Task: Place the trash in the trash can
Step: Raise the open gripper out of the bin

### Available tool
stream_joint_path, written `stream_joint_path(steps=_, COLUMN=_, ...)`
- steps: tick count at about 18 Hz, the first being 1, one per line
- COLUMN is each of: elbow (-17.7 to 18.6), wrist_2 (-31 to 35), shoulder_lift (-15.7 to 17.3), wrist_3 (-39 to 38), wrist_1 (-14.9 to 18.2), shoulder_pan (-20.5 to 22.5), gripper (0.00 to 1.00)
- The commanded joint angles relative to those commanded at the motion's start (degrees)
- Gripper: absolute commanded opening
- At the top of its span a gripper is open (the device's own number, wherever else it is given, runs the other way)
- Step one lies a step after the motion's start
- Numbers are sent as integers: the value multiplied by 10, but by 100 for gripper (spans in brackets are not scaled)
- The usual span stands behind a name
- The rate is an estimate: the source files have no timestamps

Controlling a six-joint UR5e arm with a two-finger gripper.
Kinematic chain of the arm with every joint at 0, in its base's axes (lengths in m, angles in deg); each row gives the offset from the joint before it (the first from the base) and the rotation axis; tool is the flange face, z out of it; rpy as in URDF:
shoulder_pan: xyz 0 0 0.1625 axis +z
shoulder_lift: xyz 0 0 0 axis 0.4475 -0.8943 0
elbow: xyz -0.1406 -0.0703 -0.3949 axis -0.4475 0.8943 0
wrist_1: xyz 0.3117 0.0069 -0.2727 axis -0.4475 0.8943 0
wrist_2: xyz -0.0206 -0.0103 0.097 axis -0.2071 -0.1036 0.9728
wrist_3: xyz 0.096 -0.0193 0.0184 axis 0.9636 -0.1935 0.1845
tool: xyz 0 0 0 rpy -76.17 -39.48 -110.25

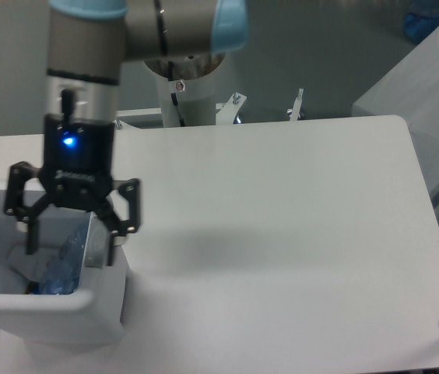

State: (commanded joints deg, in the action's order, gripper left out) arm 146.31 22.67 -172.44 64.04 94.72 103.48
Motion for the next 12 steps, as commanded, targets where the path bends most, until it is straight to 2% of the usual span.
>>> stream_joint_path(steps=3, elbow=6, wrist_2=12, shoulder_lift=5, wrist_3=65, wrist_1=6, shoulder_pan=18, gripper=100)
stream_joint_path(steps=5, elbow=25, wrist_2=47, shoulder_lift=16, wrist_3=131, wrist_1=14, shoulder_pan=33, gripper=100)
stream_joint_path(steps=6, elbow=24, wrist_2=63, shoulder_lift=18, wrist_3=165, wrist_1=22, shoulder_pan=37, gripper=100)
stream_joint_path(steps=10, elbow=19, wrist_2=133, shoulder_lift=28, wrist_3=257, wrist_1=90, shoulder_pan=41, gripper=100)
stream_joint_path(steps=12, elbow=22, wrist_2=135, shoulder_lift=29, wrist_3=266, wrist_1=98, shoulder_pan=47, gripper=100)
